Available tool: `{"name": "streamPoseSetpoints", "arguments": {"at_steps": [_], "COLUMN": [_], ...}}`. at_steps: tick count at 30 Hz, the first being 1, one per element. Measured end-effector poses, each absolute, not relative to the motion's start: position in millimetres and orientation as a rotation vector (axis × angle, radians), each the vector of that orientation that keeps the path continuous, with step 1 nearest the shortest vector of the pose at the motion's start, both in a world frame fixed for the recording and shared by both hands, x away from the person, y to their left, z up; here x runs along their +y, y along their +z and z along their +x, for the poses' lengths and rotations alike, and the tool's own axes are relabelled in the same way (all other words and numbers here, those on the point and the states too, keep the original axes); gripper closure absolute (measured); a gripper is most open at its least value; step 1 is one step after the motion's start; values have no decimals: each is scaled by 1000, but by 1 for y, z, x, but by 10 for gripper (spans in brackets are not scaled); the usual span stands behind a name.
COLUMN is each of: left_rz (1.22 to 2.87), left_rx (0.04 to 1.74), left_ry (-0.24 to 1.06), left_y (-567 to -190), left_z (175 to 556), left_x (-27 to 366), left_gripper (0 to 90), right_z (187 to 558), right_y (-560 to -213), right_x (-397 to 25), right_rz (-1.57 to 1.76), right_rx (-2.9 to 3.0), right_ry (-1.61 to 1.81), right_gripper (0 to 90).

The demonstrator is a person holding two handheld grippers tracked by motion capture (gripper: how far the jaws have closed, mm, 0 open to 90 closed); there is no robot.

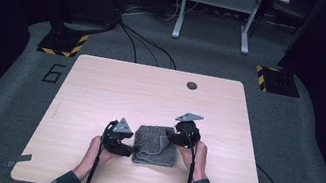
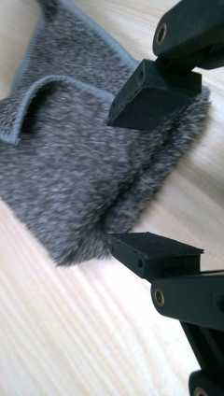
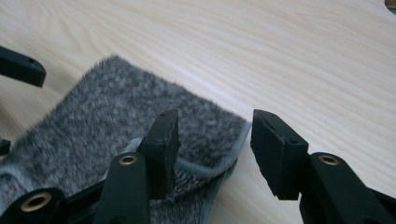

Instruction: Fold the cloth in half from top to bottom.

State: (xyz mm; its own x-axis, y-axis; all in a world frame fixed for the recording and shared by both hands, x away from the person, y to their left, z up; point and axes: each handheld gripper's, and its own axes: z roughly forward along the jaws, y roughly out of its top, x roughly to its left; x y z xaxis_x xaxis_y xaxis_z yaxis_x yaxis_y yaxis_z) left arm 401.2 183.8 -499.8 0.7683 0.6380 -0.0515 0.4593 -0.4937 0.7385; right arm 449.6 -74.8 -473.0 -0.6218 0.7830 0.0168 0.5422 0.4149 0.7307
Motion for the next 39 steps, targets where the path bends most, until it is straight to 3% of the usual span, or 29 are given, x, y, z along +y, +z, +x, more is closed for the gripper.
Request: {"name": "streamPoseSetpoints", "arguments": {"at_steps": [9,11,13,16,18,24,28,30,31,39], "left_rz": [2220,2234,2246,2254,2251,2229,2228,2231,2225,2150], "left_rx": [753,733,726,721,730,768,782,801,806,916], "left_ry": [335,333,339,360,359,358,364,334,326,380], "left_y": [-501,-504,-507,-512,-514,-516,-515,-510,-508,-484], "left_z": [386,385,381,376,375,374,372,370,369,385], "left_x": [173,170,167,165,166,167,169,174,178,184], "left_gripper": [370,427,521,689,757,795,757,670,577,268], "right_z": [415,413,412,406,400,384,381,379,378,389], "right_y": [-478,-483,-489,-495,-496,-490,-499,-499,-495,-482], "right_x": [-81,-80,-79,-83,-84,-88,-91,-94,-100,-118], "right_rz": [1124,1161,1178,1187,1162,1142,1169,1188,1185,1269], "right_rx": [2430,2425,2431,2399,2378,2366,2412,2423,2413,2293], "right_ry": [994,969,936,963,983,1024,972,968,979,1097], "right_gripper": [458,466,555,759,835,855,739,657,607,229]}}
